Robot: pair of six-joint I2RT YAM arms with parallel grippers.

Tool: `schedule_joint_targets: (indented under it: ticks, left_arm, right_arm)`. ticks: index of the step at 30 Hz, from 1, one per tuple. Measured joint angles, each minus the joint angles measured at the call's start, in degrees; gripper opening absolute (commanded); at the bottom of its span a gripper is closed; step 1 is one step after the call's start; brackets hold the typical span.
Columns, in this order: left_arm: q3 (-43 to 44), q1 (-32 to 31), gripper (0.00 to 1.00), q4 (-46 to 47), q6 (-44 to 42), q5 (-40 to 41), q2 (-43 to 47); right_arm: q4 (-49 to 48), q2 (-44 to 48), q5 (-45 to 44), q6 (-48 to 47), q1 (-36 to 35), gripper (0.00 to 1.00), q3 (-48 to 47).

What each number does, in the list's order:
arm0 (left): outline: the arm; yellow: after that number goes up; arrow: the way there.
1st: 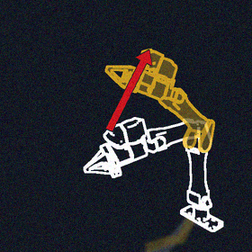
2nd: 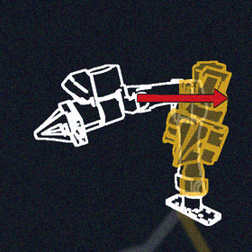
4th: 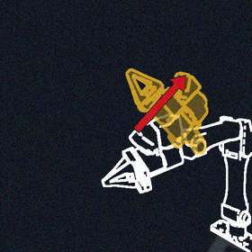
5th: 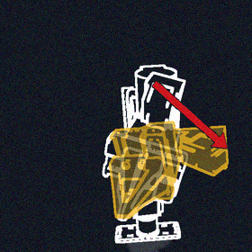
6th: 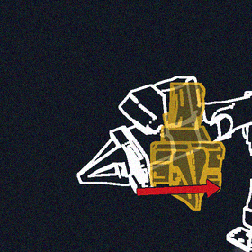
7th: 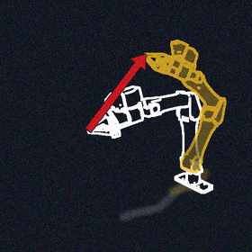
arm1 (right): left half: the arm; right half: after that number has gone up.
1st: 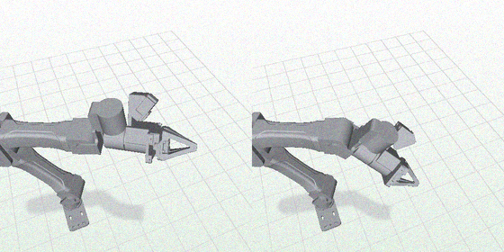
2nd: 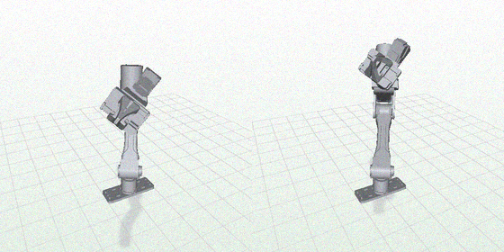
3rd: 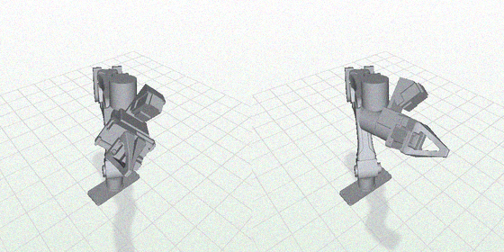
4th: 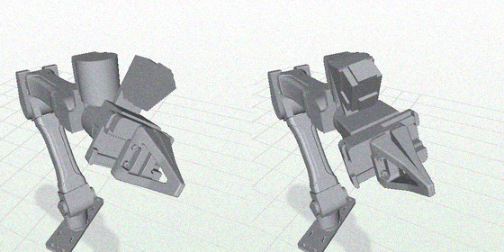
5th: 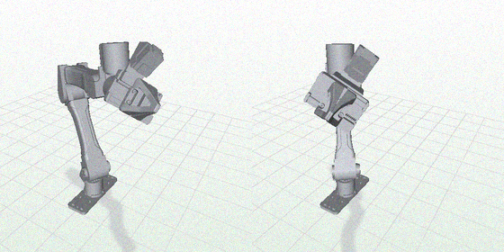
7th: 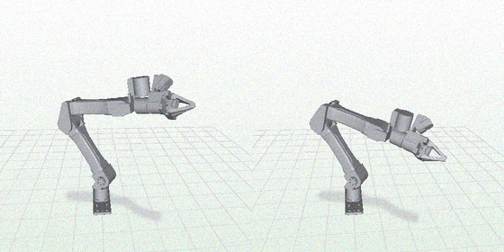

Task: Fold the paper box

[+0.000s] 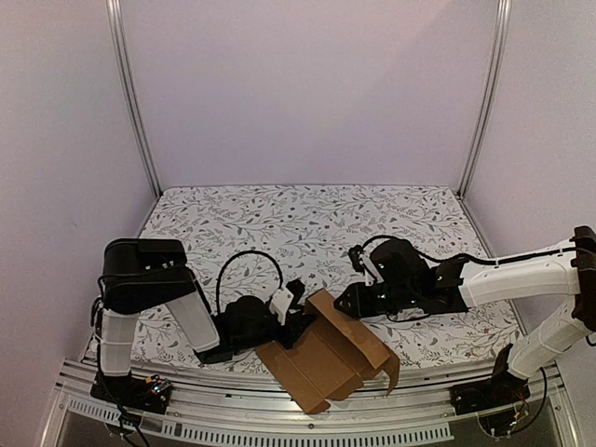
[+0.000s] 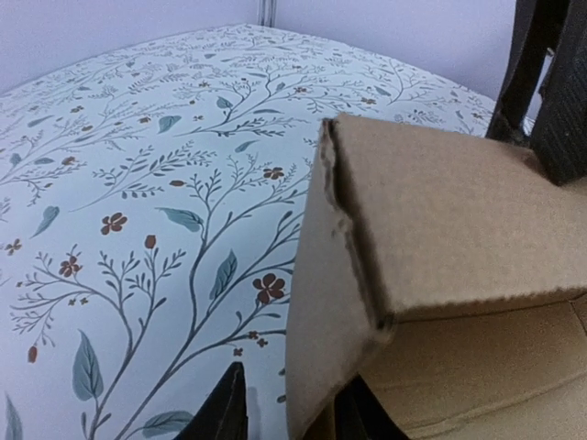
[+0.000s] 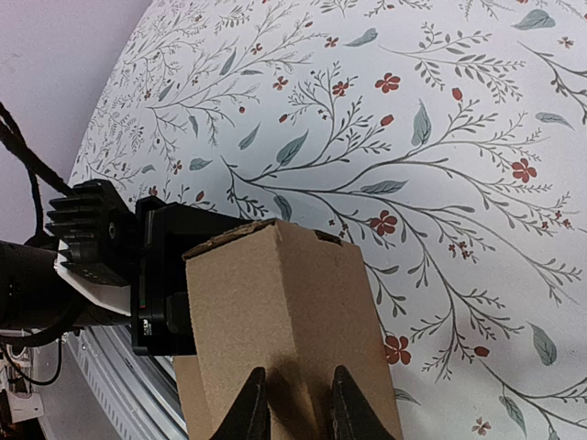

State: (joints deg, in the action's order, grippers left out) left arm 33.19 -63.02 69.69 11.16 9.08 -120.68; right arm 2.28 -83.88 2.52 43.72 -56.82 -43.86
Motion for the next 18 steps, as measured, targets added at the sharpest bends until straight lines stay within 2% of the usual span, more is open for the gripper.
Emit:
schedule_joint_targets:
  ticks: [9,18]
  left_arm:
    - [0.0,0.4,0.33,6.1,-0.3,0.3,-2.4]
    - [2.8,0.7,0.33,6.4,-0.5,0.3,-4.1]
  right_arm:
    - [0.0,0.0,-0.2,0.1,0.0,0.21,0.0]
    - [0.0,0.0,-0.3,0.2,0.0,0.21,0.0]
